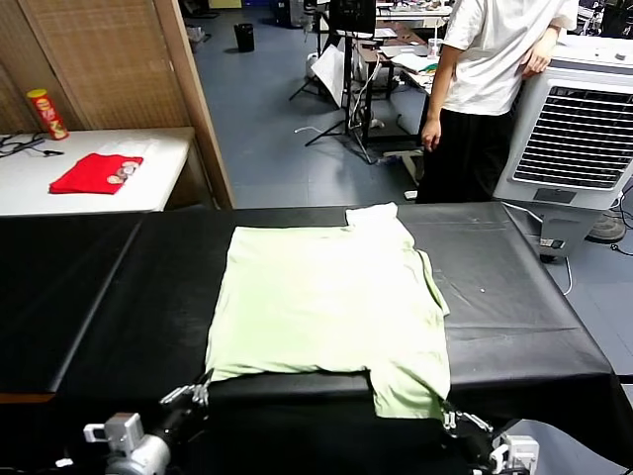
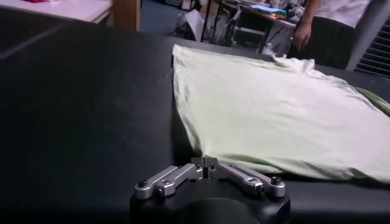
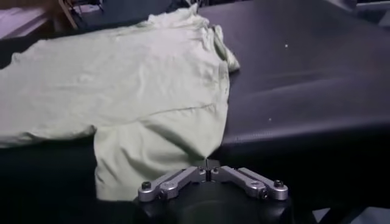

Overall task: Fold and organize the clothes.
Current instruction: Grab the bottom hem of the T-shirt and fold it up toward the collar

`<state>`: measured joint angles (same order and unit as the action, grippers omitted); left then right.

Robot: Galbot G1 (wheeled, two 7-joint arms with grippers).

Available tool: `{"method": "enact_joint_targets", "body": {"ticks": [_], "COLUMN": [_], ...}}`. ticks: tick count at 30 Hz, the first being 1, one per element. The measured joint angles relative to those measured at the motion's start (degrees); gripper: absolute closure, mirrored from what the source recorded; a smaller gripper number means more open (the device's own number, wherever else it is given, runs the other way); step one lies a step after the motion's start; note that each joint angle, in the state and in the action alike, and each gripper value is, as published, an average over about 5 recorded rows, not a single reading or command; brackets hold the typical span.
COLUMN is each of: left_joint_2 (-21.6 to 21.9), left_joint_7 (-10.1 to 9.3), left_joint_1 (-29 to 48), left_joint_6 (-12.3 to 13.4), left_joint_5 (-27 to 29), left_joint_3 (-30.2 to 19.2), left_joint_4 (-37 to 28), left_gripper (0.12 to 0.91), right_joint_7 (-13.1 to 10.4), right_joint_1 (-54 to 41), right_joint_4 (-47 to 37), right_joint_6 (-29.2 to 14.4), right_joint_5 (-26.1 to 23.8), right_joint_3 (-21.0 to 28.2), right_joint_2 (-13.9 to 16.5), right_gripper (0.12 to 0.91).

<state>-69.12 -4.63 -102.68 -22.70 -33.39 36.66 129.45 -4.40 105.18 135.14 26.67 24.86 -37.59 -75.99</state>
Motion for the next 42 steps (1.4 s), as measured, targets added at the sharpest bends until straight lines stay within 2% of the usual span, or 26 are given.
{"method": "enact_joint_targets", "body": {"ticks": [6,10,22,36,39,42], "left_joint_2": [-1.3,-2.0,-3.5,-3.1,-3.4,-3.6], "left_joint_7": [0.17,0.16,-0.16,-0.09,-0.11,-0.09], "left_joint_1": [3.5,7.8,18.9,27.0,28.5,29.1], "left_joint_6": [2.6,3.8,6.7,7.7,7.4,7.2], "left_joint_5": [0.1,1.1,9.9,12.7,12.8,13.1], "left_joint_3": [-0.8,-2.0,-6.6,-10.3,-10.7,-10.8], "left_joint_4": [-0.9,-2.6,-10.3,-20.4,-21.9,-22.6], "left_gripper": [0.902,0.902,0.902,0.902,0.902,0.881], "right_joint_7": [0.7,1.2,2.7,5.3,5.9,6.5], "right_joint_1": [-7.1,-13.5,-31.1,-39.6,-39.2,-37.8], "right_joint_4": [-5.1,-10.1,-24.8,-35.7,-35.5,-33.7], "right_joint_6": [-3.5,-4.5,-6.0,-8.9,-7.9,-6.7], "right_joint_5": [2.6,2.2,-0.7,-2.4,-2.5,-2.6], "right_joint_3": [-0.3,0.8,6.6,11.2,10.9,10.1], "right_joint_2": [2.5,4.4,8.4,8.4,8.8,9.5], "right_gripper": [0.904,0.904,0.904,0.904,0.856,0.714]}}
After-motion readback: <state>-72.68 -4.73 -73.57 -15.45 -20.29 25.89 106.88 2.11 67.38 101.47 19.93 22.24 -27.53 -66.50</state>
